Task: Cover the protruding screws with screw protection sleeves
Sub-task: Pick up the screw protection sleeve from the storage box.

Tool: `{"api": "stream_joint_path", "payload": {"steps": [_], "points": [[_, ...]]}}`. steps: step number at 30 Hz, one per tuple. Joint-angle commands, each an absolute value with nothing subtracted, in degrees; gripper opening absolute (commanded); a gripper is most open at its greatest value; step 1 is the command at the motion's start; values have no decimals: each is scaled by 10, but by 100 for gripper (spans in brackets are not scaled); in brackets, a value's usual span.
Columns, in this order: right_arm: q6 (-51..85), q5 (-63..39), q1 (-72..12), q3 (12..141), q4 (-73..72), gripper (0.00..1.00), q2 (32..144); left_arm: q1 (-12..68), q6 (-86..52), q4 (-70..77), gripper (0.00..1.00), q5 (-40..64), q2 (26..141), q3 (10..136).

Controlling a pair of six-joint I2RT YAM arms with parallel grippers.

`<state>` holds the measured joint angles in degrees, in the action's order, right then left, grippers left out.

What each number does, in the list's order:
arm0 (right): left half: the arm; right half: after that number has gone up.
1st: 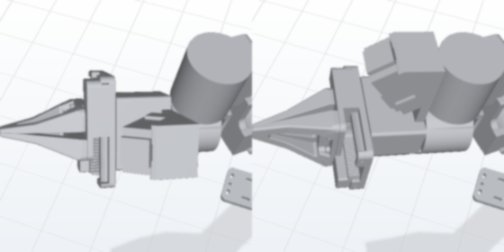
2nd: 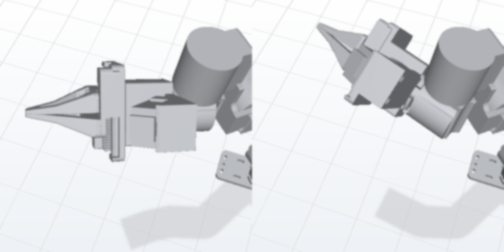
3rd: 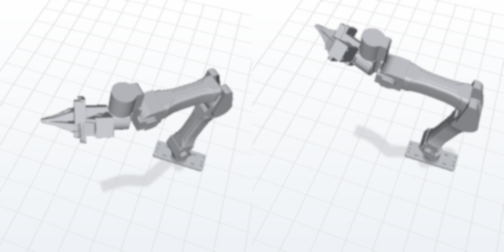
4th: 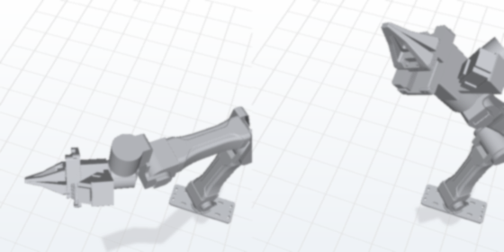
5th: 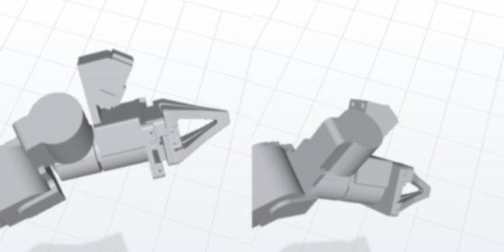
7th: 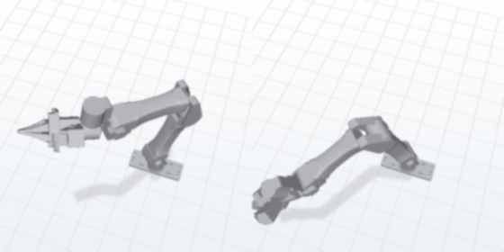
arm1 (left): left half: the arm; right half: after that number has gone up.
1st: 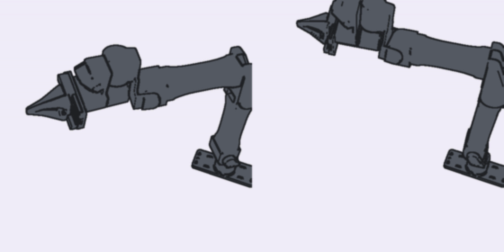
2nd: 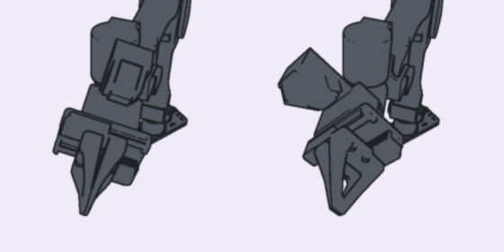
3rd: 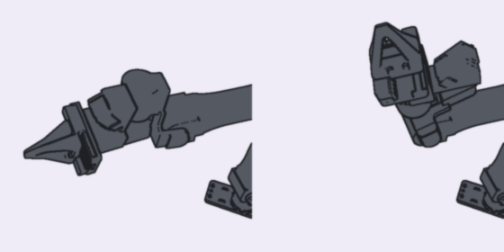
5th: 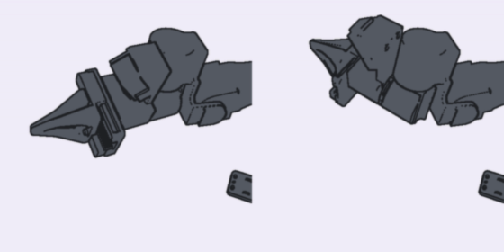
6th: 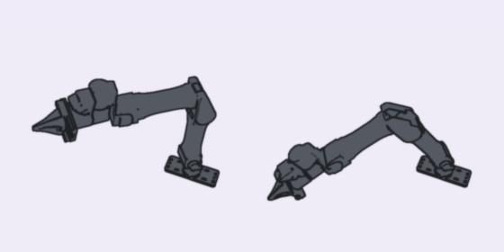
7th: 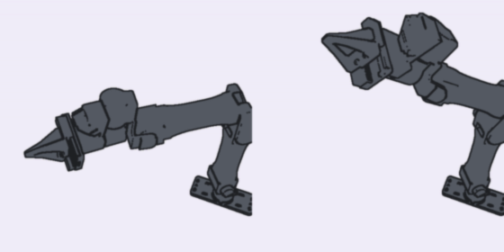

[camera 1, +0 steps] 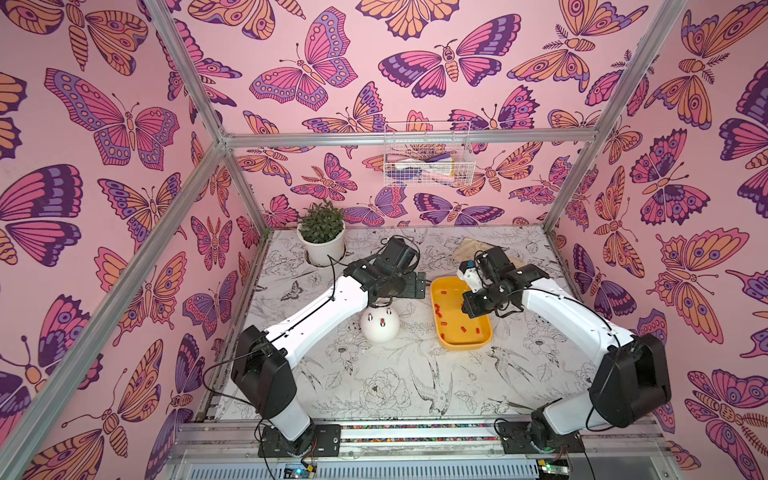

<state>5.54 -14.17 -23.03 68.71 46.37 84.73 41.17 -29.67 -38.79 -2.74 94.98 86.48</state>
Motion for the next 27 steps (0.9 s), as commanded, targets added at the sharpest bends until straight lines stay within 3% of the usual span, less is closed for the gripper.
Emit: {"api": "stream_joint_path", "payload": {"steps": [1,27], "points": [[47,-174,-228,712,486,10,818,410,-280,-370,100,24,972,884],[57,-201,-227,737,485,10,770,463,-292,-299,100,87,1060,961]]}}
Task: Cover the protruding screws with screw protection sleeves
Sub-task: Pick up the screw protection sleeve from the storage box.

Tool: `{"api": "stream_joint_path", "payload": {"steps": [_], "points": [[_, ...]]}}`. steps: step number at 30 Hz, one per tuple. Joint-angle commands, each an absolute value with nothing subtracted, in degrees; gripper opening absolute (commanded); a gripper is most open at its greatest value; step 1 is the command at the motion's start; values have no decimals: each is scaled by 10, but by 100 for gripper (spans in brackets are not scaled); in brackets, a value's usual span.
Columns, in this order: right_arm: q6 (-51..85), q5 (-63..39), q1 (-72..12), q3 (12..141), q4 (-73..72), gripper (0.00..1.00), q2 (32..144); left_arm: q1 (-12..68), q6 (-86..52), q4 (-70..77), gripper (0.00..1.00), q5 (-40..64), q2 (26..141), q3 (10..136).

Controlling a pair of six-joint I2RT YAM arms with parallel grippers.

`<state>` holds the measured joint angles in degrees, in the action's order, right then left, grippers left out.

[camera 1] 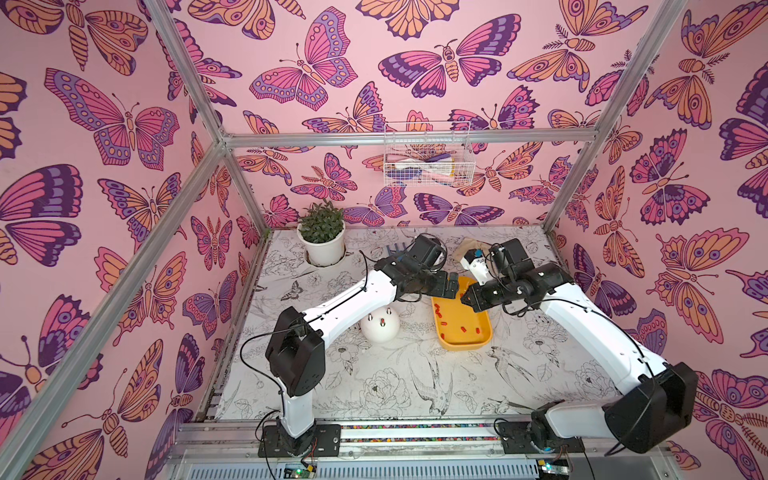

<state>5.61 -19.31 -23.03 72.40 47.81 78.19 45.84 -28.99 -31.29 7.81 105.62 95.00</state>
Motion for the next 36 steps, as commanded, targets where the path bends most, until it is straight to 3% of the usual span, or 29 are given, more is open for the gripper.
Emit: {"api": "stream_joint_path", "payload": {"steps": [1,36], "points": [[58,-201,-226,737,484,10,770,463,-293,-297,100,89,1061,961],[76,-210,-214,734,459,10,743,474,-313,-272,100,91,1047,919]]}}
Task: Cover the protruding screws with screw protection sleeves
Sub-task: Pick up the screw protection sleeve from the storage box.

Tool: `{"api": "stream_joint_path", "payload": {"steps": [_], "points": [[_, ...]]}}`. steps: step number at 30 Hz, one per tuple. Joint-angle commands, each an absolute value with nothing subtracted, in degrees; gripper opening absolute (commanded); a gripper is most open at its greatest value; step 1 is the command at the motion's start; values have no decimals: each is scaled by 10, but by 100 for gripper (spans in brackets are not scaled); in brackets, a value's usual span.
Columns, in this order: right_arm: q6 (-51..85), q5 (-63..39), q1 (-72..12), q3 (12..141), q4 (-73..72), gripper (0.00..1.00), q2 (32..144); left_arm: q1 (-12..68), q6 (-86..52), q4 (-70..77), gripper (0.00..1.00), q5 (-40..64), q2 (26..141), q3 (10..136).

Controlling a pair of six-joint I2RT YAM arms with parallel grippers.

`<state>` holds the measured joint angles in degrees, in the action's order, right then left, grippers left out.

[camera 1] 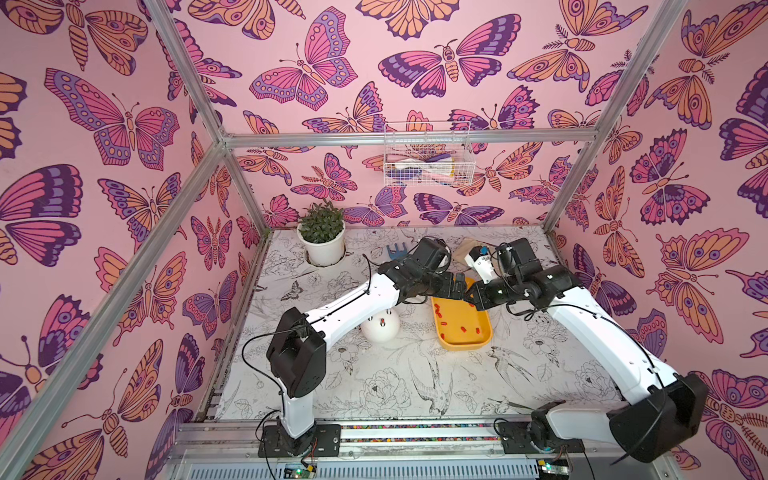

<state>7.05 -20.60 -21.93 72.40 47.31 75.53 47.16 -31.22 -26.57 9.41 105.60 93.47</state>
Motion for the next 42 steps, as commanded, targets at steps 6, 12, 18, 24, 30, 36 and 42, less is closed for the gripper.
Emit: {"api": "stream_joint_path", "payload": {"steps": [6,12,18,24,30,36,42], "points": [[76,-212,-213,734,458,10,744,474,-313,-272,100,90,1046,918],[75,-215,-213,734,458,9,746,474,-311,-272,100,86,1045,921],[74,-214,-213,733,459,8,748,474,-309,-271,100,85,1043,925],[74,-212,-213,735,458,8,748,474,-312,-271,100,86,1044,922],[76,-213,-212,735,454,8,749,474,-316,-269,100,85,1039,912],[77,-218,-212,735,454,8,750,474,-317,-267,100,83,1035,907],[76,-230,-212,735,453,8,751,474,-315,-268,100,75,1029,908]]}}
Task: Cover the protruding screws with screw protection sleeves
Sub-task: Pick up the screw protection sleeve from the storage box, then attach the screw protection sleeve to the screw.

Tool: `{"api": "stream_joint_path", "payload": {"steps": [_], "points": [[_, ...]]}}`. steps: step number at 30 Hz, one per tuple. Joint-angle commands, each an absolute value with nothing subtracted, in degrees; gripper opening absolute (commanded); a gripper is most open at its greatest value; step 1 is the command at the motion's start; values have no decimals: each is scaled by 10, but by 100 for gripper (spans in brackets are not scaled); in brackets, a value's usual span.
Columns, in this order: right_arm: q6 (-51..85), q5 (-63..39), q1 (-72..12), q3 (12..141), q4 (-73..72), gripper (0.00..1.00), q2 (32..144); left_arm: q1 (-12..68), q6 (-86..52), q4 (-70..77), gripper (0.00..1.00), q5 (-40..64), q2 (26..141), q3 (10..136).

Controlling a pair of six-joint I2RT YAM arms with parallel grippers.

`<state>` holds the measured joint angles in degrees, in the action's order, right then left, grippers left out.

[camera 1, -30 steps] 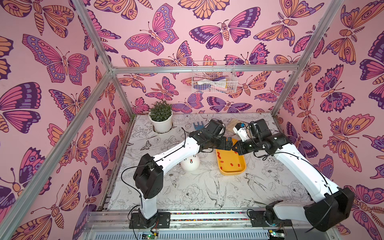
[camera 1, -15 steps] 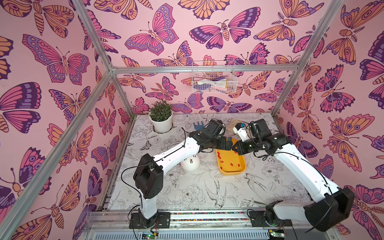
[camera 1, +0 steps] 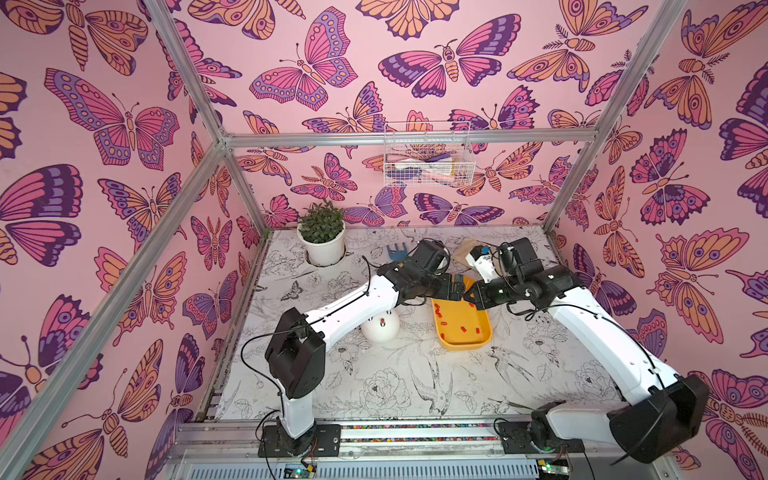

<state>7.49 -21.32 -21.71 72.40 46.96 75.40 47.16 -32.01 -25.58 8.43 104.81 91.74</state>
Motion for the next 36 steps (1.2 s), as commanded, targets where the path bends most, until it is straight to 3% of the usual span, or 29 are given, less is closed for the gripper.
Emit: {"api": "stream_joint_path", "payload": {"steps": [1,17,28,36], "points": [[76,-234,-212,735,454,8,751,474,-312,-267,100,71,1026,909],[91,-206,-253,779,505,7,771,387,-266,-316,100,29,927,912],[138,-119,-359,900,567,7,855,230,-236,-405,100,57,772,809],[200,-97,-396,994,619,7,941,162,-187,-462,100,58,715,798]]}}
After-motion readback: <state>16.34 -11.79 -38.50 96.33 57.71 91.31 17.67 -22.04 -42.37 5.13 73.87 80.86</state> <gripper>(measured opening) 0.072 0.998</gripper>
